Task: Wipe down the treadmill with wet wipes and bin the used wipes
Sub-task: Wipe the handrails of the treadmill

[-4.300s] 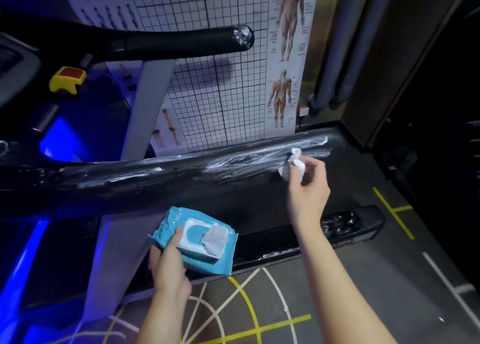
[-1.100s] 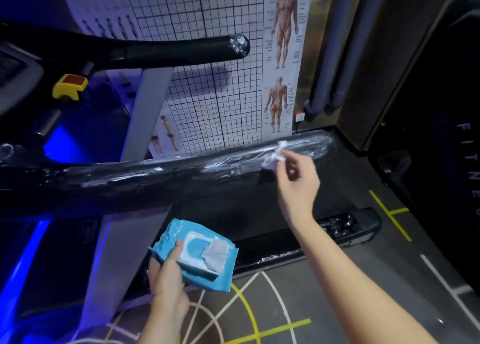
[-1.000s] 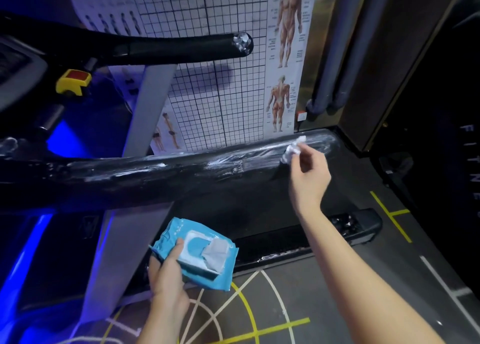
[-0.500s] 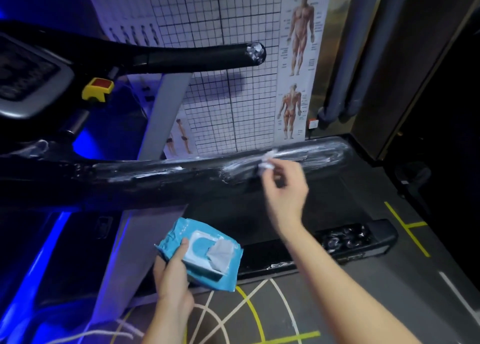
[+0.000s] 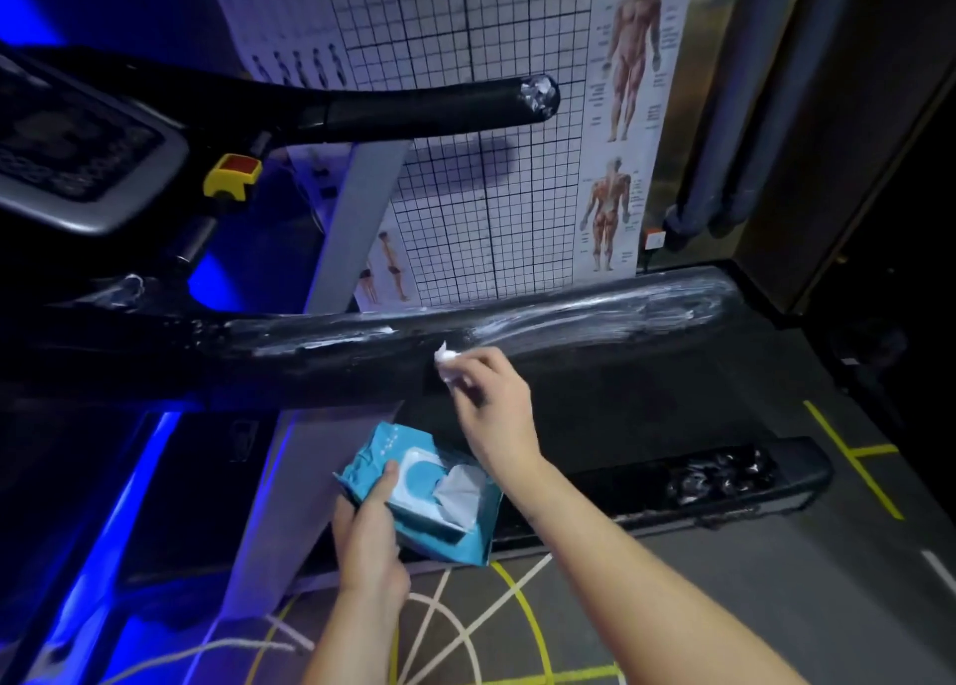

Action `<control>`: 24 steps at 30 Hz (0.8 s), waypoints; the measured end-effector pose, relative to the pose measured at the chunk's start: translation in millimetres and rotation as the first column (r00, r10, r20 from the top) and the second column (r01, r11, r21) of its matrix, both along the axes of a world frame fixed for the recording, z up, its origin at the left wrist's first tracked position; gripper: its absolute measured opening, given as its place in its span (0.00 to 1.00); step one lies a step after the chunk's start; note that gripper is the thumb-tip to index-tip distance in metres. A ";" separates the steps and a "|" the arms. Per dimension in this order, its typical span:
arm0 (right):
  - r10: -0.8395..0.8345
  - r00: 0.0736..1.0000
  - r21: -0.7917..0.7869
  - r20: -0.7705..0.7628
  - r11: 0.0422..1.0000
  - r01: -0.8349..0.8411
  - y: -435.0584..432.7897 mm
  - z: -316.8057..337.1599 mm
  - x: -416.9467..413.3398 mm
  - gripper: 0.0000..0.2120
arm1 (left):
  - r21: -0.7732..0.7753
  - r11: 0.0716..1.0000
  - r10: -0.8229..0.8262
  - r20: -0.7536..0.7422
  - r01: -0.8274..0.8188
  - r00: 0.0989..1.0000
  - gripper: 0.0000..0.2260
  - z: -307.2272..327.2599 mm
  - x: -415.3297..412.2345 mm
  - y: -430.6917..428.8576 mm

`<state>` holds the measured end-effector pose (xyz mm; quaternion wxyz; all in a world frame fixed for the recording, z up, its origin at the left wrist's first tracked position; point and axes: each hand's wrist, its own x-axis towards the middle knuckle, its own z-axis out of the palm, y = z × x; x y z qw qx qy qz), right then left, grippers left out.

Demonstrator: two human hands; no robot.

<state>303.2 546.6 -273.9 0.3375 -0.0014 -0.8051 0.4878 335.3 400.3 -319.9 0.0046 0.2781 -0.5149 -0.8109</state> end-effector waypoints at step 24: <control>-0.519 0.853 -0.530 -0.059 0.740 0.414 43.3 11.1 2.6 0.10 | 0.001 0.998 -0.055 0.090 0.055 0.994 0.15 7.9 1.7 -31.4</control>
